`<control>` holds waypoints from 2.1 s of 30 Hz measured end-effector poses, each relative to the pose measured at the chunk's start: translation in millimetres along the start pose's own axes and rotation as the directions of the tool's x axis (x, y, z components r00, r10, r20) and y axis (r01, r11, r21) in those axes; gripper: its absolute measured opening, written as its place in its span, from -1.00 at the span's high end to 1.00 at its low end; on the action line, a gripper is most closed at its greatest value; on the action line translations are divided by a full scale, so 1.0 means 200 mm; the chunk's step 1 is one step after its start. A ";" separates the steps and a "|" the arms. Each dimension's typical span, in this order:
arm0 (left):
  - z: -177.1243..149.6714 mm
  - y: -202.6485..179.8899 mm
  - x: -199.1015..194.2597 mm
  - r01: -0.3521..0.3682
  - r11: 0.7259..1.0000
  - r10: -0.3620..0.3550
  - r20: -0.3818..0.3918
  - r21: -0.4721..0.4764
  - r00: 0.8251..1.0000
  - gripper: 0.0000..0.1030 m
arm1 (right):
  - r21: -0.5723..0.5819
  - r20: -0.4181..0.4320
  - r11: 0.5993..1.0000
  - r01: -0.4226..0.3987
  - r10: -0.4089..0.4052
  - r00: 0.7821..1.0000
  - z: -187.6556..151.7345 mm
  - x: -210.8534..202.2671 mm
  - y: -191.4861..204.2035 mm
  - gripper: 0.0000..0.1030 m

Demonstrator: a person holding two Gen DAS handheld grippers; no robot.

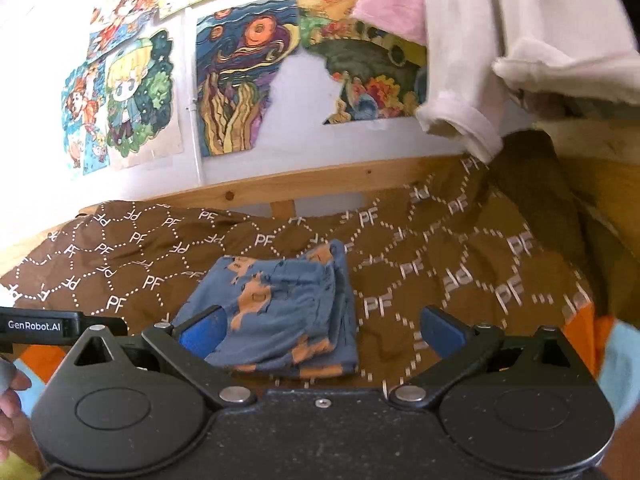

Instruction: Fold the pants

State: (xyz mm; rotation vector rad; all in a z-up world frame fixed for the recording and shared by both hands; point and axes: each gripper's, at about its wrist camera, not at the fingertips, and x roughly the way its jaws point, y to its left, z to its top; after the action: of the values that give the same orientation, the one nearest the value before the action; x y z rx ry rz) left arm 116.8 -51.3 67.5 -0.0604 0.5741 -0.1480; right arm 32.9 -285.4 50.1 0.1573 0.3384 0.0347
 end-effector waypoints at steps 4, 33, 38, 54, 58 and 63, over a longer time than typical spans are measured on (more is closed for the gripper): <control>-0.07 0.00 -0.05 0.000 1.000 0.000 0.002 0.007 1.000 -1.00 | 0.036 -0.015 0.999 0.017 -0.017 1.000 -0.06 -0.10 -0.01 -0.99; -0.24 0.14 -0.03 -0.085 0.995 0.089 -0.090 0.050 0.992 -1.00 | -0.078 -0.078 0.996 -0.043 0.037 0.996 -0.21 -0.06 0.11 -0.99; -0.26 0.16 -0.03 -0.094 0.995 0.098 -0.099 0.044 0.990 -1.00 | -0.083 -0.098 0.996 -0.038 0.030 0.995 -0.22 -0.05 0.11 -0.99; -0.27 0.16 -0.03 -0.100 0.994 0.104 -0.110 0.042 0.988 -1.00 | -0.098 -0.123 0.994 -0.040 0.028 0.992 -0.22 -0.03 0.11 -0.99; -0.27 0.16 -0.03 -0.101 0.994 0.106 -0.112 0.046 0.988 -1.00 | -0.096 -0.128 0.995 -0.041 0.028 0.991 -0.22 -0.03 0.11 -0.99; -0.27 0.16 -0.03 -0.100 0.994 0.105 -0.113 0.045 0.988 -1.00 | -0.100 -0.137 0.994 -0.043 0.029 0.990 -0.23 -0.03 0.11 -0.99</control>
State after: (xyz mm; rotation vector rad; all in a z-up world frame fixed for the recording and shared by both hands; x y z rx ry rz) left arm 86.6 -19.8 22.9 0.0163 0.6879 -0.0632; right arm 12.8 -256.8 13.2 0.0593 0.4679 0.0991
